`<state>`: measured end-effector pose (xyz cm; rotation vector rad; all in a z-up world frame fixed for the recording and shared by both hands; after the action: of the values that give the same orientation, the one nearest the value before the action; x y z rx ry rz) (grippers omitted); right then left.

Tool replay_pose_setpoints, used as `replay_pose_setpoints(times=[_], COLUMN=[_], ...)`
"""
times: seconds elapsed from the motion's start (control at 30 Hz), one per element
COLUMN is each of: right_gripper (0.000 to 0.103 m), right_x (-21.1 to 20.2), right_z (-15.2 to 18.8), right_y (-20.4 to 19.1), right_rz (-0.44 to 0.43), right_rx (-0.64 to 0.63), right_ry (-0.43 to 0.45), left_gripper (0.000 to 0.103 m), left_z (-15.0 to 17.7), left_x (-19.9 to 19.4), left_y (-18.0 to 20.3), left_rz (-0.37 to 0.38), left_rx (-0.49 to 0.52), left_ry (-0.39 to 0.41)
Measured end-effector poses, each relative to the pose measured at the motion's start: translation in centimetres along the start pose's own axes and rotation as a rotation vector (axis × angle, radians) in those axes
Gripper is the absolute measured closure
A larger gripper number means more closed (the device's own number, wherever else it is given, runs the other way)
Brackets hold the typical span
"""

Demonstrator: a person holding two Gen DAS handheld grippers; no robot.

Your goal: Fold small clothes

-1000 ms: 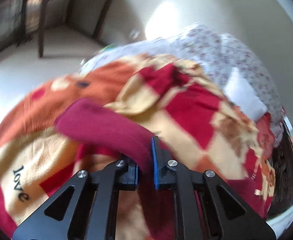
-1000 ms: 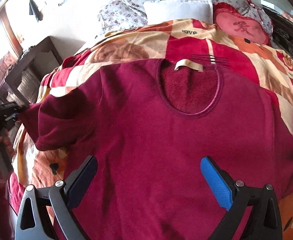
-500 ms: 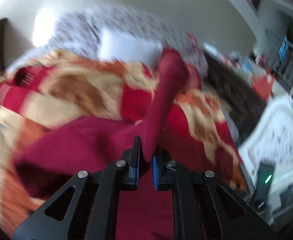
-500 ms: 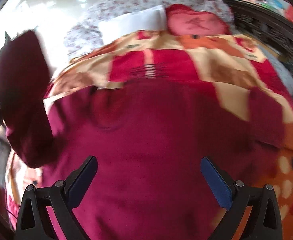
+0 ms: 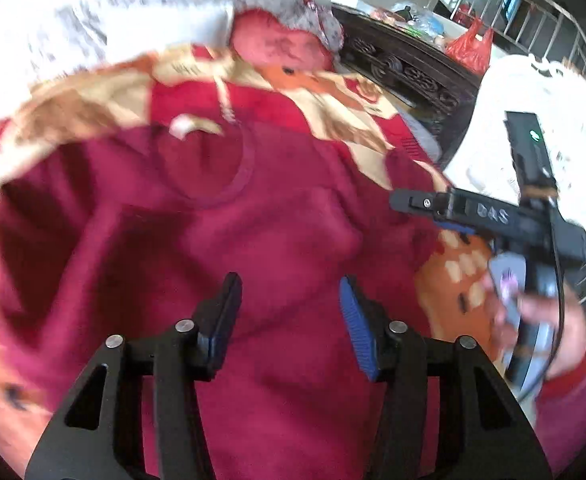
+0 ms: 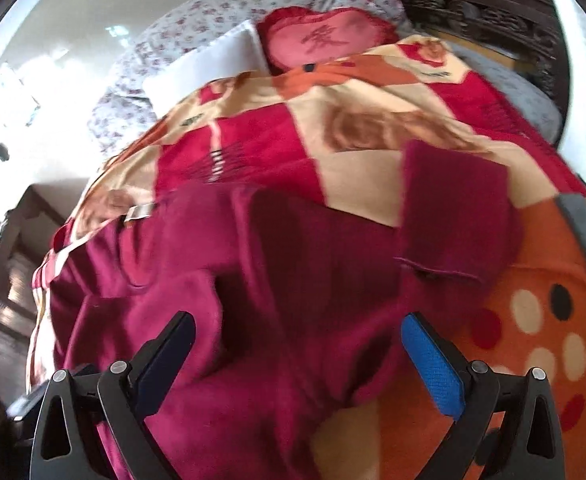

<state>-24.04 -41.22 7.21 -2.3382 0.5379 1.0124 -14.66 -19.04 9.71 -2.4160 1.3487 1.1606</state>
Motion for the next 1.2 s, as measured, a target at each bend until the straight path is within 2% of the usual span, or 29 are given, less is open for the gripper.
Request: replay_pose_setpoints(times=[0.03, 0.13, 0.2, 0.23, 0.3, 0.33, 0.37, 0.43, 0.47, 0.5, 0.53, 0.63, 0.73, 0.8, 0.93, 1.0, 1.03, 1.1, 1.13, 1.17, 1.2], right_gripper=[0.001, 0.001, 0.001, 0.004, 0.022, 0.04, 0.052, 0.06, 0.087, 0.099, 0.098, 0.098, 0.098, 0.098, 0.098, 0.093, 0.087, 0.062, 0.045, 0.04, 0.038], right_x=[0.2, 1.3, 2.6, 3.0, 4.6, 5.5, 6.2, 6.9, 6.5, 6.3, 5.9, 3.8, 1.7, 2.4, 5.9, 4.4, 3.7, 1.8, 1.4, 1.2, 1.3], right_z=[-0.1, -0.4, -0.6, -0.7, -0.7, -0.6, -0.4, -0.1, -0.1, -0.1, -0.2, -0.8, -1.6, -1.6, -0.7, -1.4, -1.8, -2.7, -2.9, -2.8, -2.7], right_y=[-0.7, -2.8, -4.7, -5.1, -6.5, -6.9, -7.2, -7.6, -7.8, -7.8, -7.7, -7.9, -6.8, -5.1, -3.0, -3.5, -3.8, -5.9, -7.2, -9.6, -11.1], right_rz=[-0.013, -0.049, -0.071, -0.072, -0.063, -0.052, -0.039, 0.006, -0.015, -0.052, -0.068, -0.069, 0.01, 0.05, 0.11, 0.098, 0.084, -0.013, -0.073, -0.19, -0.256], right_rx=[-0.017, -0.085, -0.16, -0.184, -0.266, -0.299, -0.324, -0.381, -0.402, -0.402, -0.395, -0.423, -0.431, -0.383, -0.312, -0.282, -0.273, -0.264, -0.269, -0.296, -0.319], right_ry=[0.001, 0.008, 0.01, 0.009, 0.005, -0.006, -0.024, -0.015, 0.001, -0.008, -0.019, 0.023, 0.105, 0.078, -0.044, -0.006, 0.01, 0.077, 0.092, 0.089, 0.075], left_gripper=[0.046, 0.045, 0.045, 0.045, 0.045, 0.045, 0.045, 0.045, 0.045, 0.045, 0.045, 0.045, 0.045, 0.045, 0.045, 0.045, 0.045, 0.045, 0.045, 0.045, 0.045], left_z=[0.4, 1.2, 1.7, 2.0, 2.5, 2.7, 3.0, 3.7, 4.0, 4.4, 4.6, 4.7, 4.8, 4.6, 4.0, 3.8, 3.9, 4.1, 4.3, 4.7, 5.0], left_x=[-0.8, -2.4, -2.4, -2.4, -1.9, -1.7, -1.4, -0.6, -0.4, -0.3, -0.2, -0.3, -1.2, -1.5, -1.3, -1.9, -2.4, -3.3, -3.6, -3.8, -3.8], left_y=[-1.0, -5.0, -8.8, -10.2, -13.4, -15.0, -16.3, -18.3, -18.8, -19.5, -19.6, -19.8, -19.5, -19.1, -18.5, -18.5, -18.4, -18.3, -18.2, -18.2, -18.0], left_rz=[-0.033, -0.207, -0.338, -0.373, -0.445, -0.466, -0.48, -0.519, -0.512, -0.496, -0.492, -0.501, -0.476, -0.45, -0.455, -0.437, -0.434, -0.432, -0.429, -0.426, -0.424], left_rx=[0.012, 0.03, 0.0, -0.018, -0.087, -0.128, -0.162, -0.222, -0.245, -0.277, -0.289, -0.298, -0.328, -0.34, -0.323, -0.332, -0.332, -0.332, -0.333, -0.334, -0.331], left_ry=[0.012, 0.056, 0.05, 0.051, 0.046, 0.037, 0.033, 0.007, -0.001, -0.001, 0.002, 0.02, 0.055, 0.071, 0.064, 0.071, 0.074, 0.082, 0.084, 0.082, 0.072])
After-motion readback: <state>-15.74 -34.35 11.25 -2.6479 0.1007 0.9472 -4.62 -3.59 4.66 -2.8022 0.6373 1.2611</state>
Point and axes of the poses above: each gripper's, at about its wrist camera, not at the fingertips, and x roughly the way its jaws point, y to its right, z to its underside, the point moved 2 cm from there along x, roughly the way its jaws point, and after that the axes turned 4 degrees about y, right-handed, at the moved point
